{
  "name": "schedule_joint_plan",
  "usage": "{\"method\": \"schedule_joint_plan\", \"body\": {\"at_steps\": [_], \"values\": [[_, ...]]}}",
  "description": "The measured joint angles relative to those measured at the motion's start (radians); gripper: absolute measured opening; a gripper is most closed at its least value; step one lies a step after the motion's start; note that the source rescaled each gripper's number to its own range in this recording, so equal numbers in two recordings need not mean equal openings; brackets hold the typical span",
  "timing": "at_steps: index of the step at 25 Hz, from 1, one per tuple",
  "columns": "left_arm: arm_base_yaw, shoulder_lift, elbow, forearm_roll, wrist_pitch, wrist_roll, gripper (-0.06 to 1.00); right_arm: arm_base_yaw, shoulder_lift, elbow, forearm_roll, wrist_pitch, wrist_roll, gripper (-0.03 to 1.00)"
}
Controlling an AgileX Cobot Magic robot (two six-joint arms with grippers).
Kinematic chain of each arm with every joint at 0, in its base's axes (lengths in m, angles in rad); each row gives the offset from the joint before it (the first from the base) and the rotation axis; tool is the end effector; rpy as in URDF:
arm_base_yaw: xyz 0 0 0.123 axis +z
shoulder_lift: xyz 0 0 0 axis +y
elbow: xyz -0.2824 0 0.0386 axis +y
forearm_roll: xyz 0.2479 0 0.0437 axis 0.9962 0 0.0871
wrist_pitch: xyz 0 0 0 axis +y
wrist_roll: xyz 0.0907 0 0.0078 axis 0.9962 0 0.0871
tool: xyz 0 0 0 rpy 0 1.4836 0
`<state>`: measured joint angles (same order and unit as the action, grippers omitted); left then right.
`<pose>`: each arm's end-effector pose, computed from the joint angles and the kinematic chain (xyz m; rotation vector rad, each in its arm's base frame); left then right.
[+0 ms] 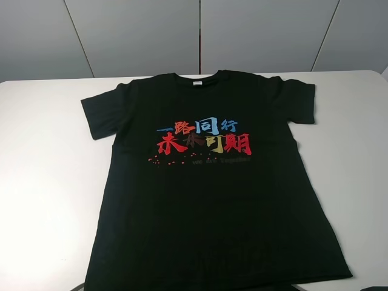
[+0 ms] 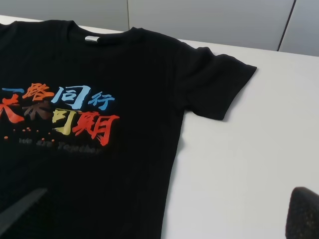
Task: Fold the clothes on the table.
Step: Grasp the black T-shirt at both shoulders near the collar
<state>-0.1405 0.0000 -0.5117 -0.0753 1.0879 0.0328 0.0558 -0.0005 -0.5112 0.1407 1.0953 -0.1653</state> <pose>-0.0083 -0.0050 0.2784 0.1836 2.0529 -0.1569 -0.0088 0.0109 0.2781 -0.2377 2.0467 0.1013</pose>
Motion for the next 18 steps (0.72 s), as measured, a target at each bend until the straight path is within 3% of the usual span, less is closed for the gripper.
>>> {"method": "schedule_joint_plan", "body": {"at_steps": [18], "values": [[0.0,0.0,0.0,-0.002,0.0,0.0,0.91,0.0,0.0,0.0,0.0,0.0,0.0,1.0]]}}
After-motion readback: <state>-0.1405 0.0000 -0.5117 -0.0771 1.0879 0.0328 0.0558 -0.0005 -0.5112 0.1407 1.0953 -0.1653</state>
